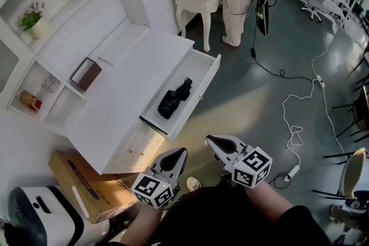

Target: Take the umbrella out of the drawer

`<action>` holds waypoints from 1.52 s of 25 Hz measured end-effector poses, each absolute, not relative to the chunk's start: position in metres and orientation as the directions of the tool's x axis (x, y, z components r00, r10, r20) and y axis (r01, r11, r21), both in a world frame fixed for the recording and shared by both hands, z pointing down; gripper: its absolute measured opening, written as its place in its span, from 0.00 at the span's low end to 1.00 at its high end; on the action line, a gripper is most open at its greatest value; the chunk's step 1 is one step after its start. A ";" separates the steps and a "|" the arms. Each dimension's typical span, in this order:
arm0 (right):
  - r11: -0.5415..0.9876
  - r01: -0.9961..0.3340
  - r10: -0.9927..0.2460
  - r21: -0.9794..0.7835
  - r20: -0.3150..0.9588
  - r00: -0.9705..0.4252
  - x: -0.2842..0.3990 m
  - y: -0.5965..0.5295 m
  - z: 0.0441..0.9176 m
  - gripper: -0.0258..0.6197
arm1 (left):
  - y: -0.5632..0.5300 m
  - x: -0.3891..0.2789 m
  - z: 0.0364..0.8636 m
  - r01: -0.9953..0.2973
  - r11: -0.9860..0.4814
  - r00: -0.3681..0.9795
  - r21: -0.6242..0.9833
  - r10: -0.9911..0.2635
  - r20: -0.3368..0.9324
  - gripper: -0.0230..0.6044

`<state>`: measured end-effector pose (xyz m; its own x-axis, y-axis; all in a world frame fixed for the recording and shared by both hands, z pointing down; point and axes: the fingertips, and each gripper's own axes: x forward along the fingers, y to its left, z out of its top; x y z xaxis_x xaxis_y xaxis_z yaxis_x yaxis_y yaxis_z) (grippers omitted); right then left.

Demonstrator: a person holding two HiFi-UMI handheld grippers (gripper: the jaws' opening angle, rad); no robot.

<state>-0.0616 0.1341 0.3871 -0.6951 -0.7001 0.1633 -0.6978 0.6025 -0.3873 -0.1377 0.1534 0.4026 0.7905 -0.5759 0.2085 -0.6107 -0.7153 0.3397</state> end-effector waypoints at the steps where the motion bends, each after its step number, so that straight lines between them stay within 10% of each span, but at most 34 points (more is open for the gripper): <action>1: 0.603 -0.698 -0.700 -0.387 0.164 -0.695 -0.063 0.133 0.387 0.04 | 0.152 -0.139 0.403 -0.610 -0.716 0.791 0.340 -0.575 0.208 0.04; 38: 0.712 -0.596 -0.577 -0.372 0.174 -0.798 -0.056 0.067 0.387 0.04 | 0.106 -0.130 0.405 -0.715 -0.608 0.692 0.346 -0.686 0.224 0.04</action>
